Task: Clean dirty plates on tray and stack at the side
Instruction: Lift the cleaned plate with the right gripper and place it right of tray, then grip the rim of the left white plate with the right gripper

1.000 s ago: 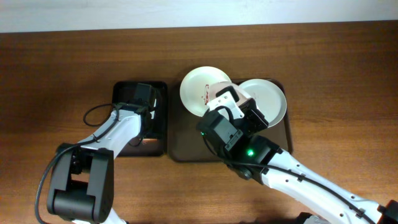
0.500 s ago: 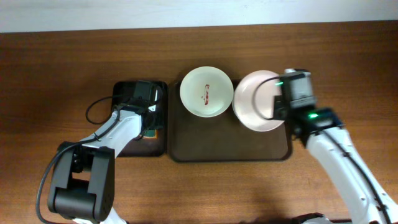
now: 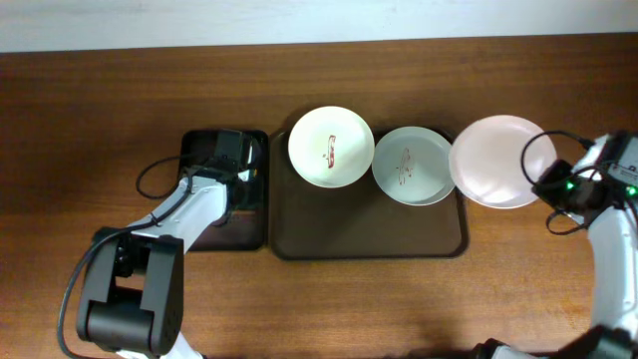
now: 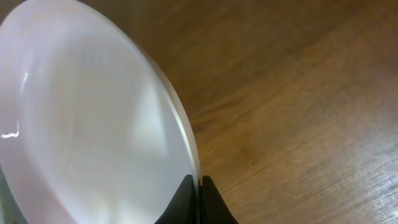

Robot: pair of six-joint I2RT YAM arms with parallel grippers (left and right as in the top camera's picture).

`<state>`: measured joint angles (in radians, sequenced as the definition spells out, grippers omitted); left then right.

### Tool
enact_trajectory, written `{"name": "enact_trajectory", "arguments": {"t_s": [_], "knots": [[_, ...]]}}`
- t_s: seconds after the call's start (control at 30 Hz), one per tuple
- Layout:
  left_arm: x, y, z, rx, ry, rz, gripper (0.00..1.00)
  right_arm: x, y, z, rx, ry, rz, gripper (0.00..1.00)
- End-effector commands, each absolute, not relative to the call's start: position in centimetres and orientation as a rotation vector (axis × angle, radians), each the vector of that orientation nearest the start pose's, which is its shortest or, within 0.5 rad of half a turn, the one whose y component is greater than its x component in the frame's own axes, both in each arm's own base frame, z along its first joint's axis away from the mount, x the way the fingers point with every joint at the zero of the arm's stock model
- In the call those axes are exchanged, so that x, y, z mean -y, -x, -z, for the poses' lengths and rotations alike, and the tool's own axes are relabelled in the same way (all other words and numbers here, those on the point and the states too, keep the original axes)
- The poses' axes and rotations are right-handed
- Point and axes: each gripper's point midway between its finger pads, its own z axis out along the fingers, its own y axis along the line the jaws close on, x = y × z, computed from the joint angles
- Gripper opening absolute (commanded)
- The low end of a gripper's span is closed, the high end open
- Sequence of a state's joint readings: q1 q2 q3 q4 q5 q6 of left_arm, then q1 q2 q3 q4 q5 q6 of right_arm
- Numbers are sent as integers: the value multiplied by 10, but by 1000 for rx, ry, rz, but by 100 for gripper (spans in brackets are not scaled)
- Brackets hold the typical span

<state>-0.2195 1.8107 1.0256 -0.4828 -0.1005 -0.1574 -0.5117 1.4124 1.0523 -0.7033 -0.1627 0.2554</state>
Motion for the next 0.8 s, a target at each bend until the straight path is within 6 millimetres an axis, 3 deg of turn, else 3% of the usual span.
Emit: {"name": "enact_trajectory", "arguments": {"t_s": [0.0, 0.17, 0.2, 0.3, 0.33, 0.37, 0.47, 0.5, 0.57, 0.6, 0.77], "knots": [[62, -354, 2, -2883, -75, -71, 63, 167, -318, -107, -2442, -1069, -164, 4], [62, -347, 4, -2912, -79, -69, 61, 189, -309, -64, -2477, -1231, -181, 4], [62, -347, 4, -2915, -79, -70, 56, 192, -307, -60, -2477, -1247, -183, 4], [61, -346, 4, -2919, -79, -71, 23, 198, -305, -53, -2466, -1288, -189, 6], [61, -346, 4, -2919, -79, -71, 12, 197, -307, -54, -2462, -1282, -203, 13], [61, -346, 4, -2919, -79, -71, 1, 193, -311, -56, -2453, -1266, -249, 28], [61, -346, 4, -2918, -79, -71, 0, 164, -334, -72, -2420, -1102, -525, 45], [61, -346, 4, -2918, -79, -71, 9, 150, -344, -81, -2403, -1014, -623, 48], [61, -346, 4, -2918, -79, -71, 72, 129, -357, -94, -2403, -869, -717, 51], [61, -346, 4, -2919, -79, -72, 75, 107, -364, -101, -2427, -752, -762, 53], [61, -345, 4, -2920, -79, -71, 77, 35, -374, -103, -2534, -521, -839, 54]]}}
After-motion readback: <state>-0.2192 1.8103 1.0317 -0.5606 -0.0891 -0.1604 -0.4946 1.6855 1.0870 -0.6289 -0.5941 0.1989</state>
